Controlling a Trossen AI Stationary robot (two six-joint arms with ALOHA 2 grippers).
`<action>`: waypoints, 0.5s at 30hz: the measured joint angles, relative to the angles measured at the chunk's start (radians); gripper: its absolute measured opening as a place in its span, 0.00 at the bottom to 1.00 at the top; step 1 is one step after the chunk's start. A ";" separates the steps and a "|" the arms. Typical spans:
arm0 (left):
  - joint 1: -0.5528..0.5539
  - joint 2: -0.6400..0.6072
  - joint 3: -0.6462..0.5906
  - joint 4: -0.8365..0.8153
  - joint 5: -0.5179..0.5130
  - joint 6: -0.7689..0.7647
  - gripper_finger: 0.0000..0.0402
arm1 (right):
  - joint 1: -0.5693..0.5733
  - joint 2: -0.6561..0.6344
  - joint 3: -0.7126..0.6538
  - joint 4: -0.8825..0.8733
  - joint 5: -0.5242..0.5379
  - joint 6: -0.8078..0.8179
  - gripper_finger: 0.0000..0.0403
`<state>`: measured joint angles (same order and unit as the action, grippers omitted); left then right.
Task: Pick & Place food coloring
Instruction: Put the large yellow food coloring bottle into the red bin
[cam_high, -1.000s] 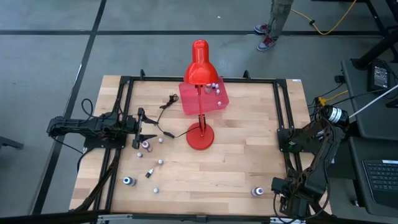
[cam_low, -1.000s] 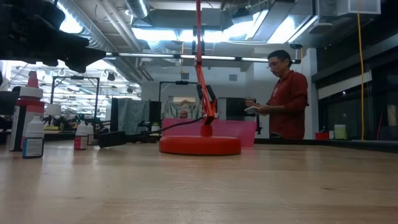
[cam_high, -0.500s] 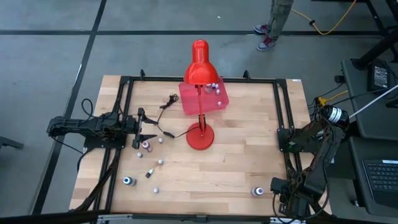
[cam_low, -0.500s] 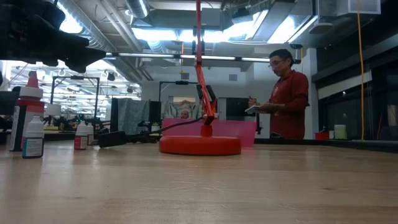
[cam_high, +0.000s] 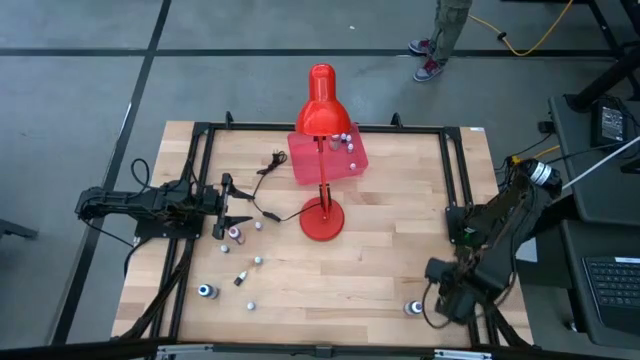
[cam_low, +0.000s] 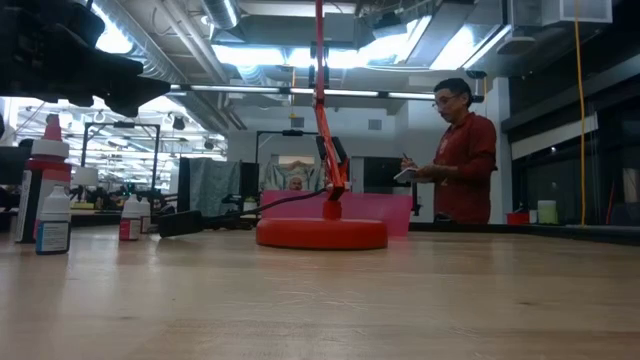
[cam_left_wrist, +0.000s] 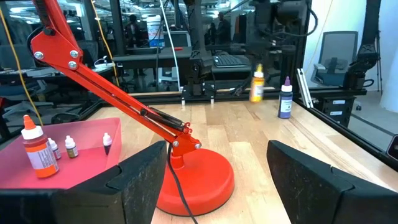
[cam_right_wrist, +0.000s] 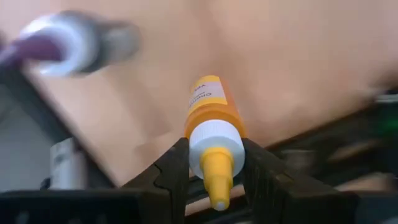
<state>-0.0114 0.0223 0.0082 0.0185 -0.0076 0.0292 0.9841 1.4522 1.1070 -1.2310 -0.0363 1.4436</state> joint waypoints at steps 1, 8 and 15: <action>0.000 0.000 0.000 0.000 0.000 0.000 0.68 | -0.024 -0.008 0.009 -0.041 0.009 -0.023 0.31; 0.000 0.000 0.000 0.000 0.000 0.000 0.68 | -0.232 -0.036 0.088 -0.248 0.098 -0.250 0.31; 0.000 0.000 0.000 0.000 0.000 0.000 0.68 | -0.527 -0.042 0.155 -0.277 0.213 -0.485 0.31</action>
<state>-0.0113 0.0220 0.0083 0.0185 -0.0074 0.0292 0.4571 1.4097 1.2616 -1.5078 0.1768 0.9584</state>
